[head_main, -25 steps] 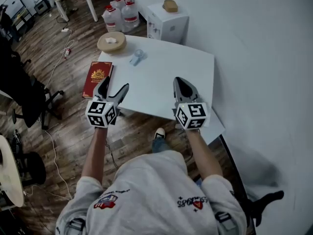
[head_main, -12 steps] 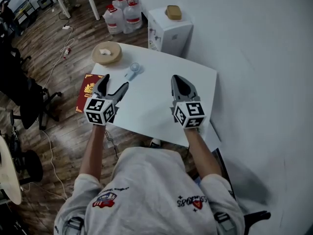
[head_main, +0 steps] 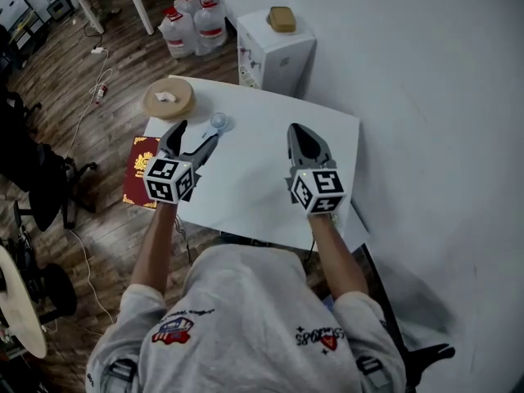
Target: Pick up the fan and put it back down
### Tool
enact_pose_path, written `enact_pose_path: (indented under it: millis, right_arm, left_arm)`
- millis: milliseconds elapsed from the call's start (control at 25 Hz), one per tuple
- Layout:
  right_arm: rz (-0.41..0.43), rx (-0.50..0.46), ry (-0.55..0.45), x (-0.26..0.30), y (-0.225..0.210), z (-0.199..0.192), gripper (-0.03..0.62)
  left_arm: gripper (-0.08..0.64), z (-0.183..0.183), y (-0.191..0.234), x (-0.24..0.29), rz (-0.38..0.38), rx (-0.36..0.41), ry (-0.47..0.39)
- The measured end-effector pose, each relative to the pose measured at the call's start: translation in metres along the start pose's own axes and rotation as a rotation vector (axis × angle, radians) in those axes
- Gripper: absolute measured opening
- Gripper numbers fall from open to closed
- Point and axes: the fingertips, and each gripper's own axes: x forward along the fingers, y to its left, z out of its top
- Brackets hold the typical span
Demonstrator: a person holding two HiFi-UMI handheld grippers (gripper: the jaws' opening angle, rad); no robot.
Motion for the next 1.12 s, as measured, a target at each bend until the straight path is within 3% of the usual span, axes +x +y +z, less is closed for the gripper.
enact_pose_path:
  millis: [400,1120]
  right_arm:
    - [-0.111,0.021,0.041,0.003,-0.021,-0.019,-0.009]
    - [-0.302,0.035,0.141,-0.045,-0.05,-0.05,-0.009]
  left_arm:
    - [0.379,-0.05,0.022,0.056,-0.091,0.017,0.183]
    - [0.379,-0.22,0.086,0.155,-0.144,0.042,0.666]
